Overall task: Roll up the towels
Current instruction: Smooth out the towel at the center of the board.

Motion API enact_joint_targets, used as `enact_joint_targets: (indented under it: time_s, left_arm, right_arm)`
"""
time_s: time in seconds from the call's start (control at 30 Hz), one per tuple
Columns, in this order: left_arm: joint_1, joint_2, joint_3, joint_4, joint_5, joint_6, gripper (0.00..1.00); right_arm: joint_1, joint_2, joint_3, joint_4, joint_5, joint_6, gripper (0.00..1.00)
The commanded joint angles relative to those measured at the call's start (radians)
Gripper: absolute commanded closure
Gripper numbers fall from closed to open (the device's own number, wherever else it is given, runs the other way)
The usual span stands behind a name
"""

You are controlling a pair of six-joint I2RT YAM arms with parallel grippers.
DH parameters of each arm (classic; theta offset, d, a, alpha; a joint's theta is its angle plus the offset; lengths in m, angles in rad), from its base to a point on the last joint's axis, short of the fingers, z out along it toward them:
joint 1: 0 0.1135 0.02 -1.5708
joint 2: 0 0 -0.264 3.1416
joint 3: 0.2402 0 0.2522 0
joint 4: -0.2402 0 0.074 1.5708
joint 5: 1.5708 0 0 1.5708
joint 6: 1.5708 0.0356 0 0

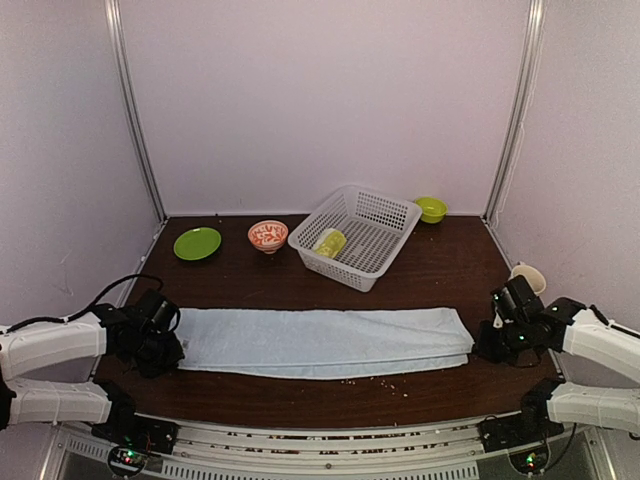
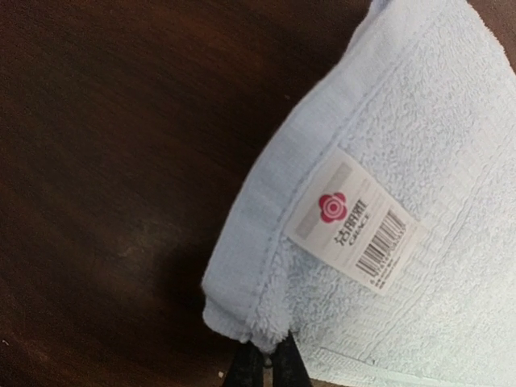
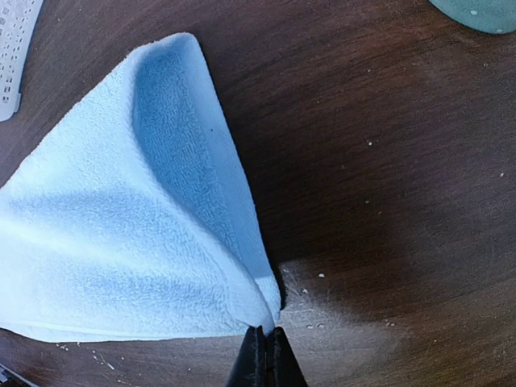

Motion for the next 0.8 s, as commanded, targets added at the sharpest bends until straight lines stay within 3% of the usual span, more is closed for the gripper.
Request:
enact_joint_targets:
  time_s: [0.0,0.03,0.17,0.3,0.5,0.63,0.7,0.77]
  left_arm:
    - [0.015,0.008,-0.030,-0.028,-0.011,0.012,1.00]
    - [0.014,0.008,-0.025,-0.029,-0.003,0.026,1.00]
    - [0.014,-0.022,-0.006,-0.041,0.058,0.078,0.71]
    - [0.015,-0.117,0.016,-0.088,0.106,0.107,0.50]
    - [0.014,-0.210,0.099,-0.185,0.193,0.177,0.39]
    - [0.014,-0.204,0.213,-0.211,0.228,0.245,0.39]
    - [0.015,-0.172,0.276,-0.202,0.222,0.273,0.39]
    - [0.014,-0.125,0.323,-0.151,0.221,0.298,0.40]
  right_arm:
    - [-0.024,-0.051,-0.036,-0.050,0.029,0.034,1.00]
    - [-0.024,-0.051,-0.037,-0.050,0.024,0.027,1.00]
    - [-0.024,-0.026,-0.024,-0.037,-0.016,-0.009,1.00]
    - [-0.024,0.002,-0.011,-0.039,-0.022,-0.032,1.00]
    - [-0.024,0.002,0.002,-0.052,-0.044,-0.046,1.00]
    - [-0.024,-0.030,0.058,-0.091,-0.042,-0.059,0.53]
    - [-0.024,-0.040,0.098,-0.105,-0.001,-0.069,0.43]
    - [-0.029,-0.022,0.139,-0.106,0.045,-0.075,0.39]
